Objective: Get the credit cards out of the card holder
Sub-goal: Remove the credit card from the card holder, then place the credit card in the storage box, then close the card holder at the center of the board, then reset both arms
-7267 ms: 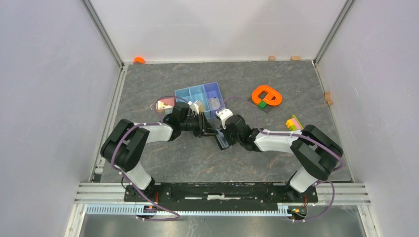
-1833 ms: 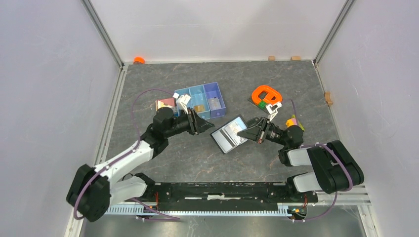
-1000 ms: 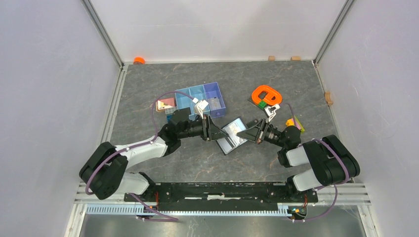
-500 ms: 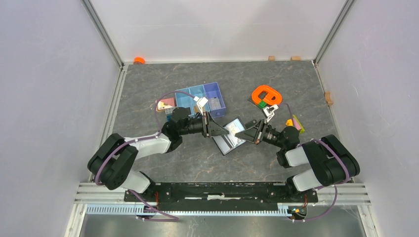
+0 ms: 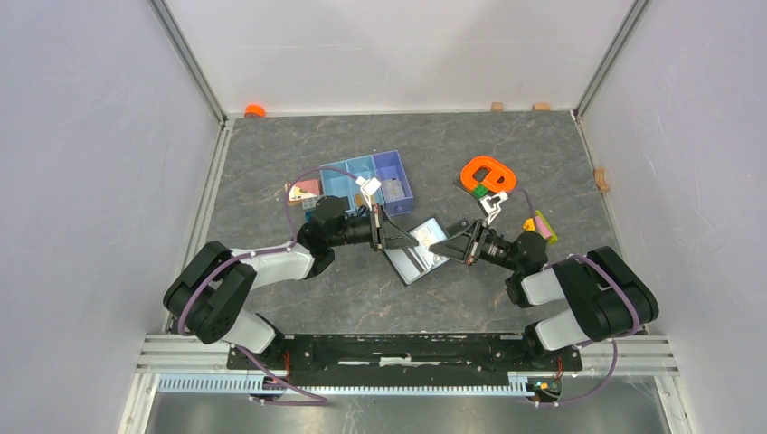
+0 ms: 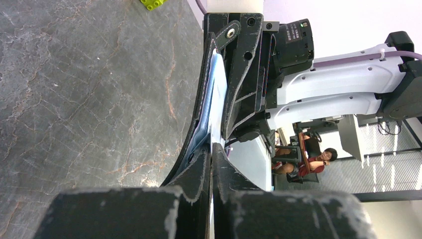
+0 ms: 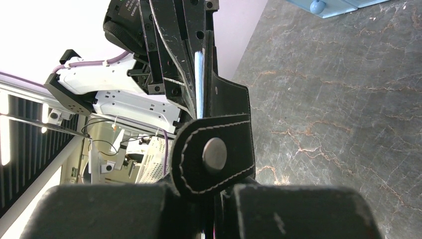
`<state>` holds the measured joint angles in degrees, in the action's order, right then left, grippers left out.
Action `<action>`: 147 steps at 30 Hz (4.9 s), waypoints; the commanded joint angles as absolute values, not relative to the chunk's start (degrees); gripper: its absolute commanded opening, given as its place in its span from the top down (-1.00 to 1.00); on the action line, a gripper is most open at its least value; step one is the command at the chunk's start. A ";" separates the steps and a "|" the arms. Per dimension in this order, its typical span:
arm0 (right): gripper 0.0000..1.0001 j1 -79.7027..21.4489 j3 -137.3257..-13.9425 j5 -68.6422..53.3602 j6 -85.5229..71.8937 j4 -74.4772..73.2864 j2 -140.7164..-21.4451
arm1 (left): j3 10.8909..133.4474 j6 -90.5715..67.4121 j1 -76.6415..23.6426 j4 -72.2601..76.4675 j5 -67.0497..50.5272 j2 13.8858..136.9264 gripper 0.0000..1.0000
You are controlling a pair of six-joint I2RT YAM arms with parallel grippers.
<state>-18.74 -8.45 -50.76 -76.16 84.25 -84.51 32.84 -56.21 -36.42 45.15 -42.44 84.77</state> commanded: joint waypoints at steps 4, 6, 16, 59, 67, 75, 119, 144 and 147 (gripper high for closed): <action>0.77 -17.02 -9.01 -51.94 -74.88 103.56 -84.65 | 35.06 -57.10 -35.86 46.04 -44.27 86.93 0.96; 0.72 -16.24 -8.79 -51.90 -75.16 104.16 -84.98 | 35.30 -57.06 -35.86 45.53 -44.60 87.49 0.96; 0.73 -9.94 -5.49 -50.12 -79.08 112.09 -87.88 | 36.65 -54.24 -35.86 39.45 -44.47 87.72 0.95; 0.73 -5.36 -3.23 -42.55 -64.67 95.22 -97.16 | 84.74 -35.42 -22.31 -23.91 -24.04 107.53 0.96; 0.72 -5.36 -3.47 -41.62 -62.84 92.70 -96.85 | 91.22 -35.19 -20.08 -25.94 -25.09 113.94 0.96; 0.64 -6.32 -5.93 -39.12 -55.30 79.76 -94.61 | 93.15 -34.42 -19.86 -27.16 -25.03 113.67 0.28; -0.49 -56.87 -32.64 19.88 -4.39 14.78 -83.87 | 48.32 -30.81 -38.20 -10.04 -8.93 85.75 0.63; -0.77 -46.86 -33.77 18.66 -8.01 6.54 -56.52 | 40.57 -28.72 -33.51 -13.64 13.33 56.74 -0.99; -0.86 -43.72 -30.01 22.52 -6.35 8.61 -51.62 | 40.75 -29.53 -33.22 -16.39 24.49 54.01 -1.00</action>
<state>-46.78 -34.11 15.55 -7.99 7.86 -56.77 41.25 -30.13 -33.80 -13.78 9.39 57.12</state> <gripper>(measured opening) 0.904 0.993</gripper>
